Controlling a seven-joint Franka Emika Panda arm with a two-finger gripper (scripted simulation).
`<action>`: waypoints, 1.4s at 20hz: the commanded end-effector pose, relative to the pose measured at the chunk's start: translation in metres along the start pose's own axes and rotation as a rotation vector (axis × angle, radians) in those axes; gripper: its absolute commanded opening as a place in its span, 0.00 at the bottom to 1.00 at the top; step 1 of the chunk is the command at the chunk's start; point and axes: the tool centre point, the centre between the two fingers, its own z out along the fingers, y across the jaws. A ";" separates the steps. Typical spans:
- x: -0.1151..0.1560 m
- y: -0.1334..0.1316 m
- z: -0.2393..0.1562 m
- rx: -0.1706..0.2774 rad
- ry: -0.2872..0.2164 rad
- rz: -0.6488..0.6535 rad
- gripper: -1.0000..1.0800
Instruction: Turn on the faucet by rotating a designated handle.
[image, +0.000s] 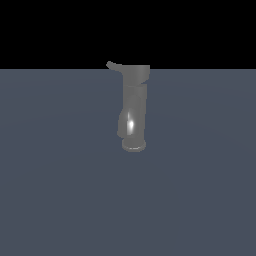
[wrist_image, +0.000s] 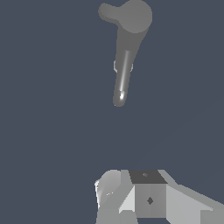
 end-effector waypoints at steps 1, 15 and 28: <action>0.000 0.000 0.000 0.000 0.000 0.000 0.00; 0.002 0.005 0.010 -0.034 -0.041 0.037 0.00; 0.033 0.004 0.013 -0.062 -0.037 0.194 0.00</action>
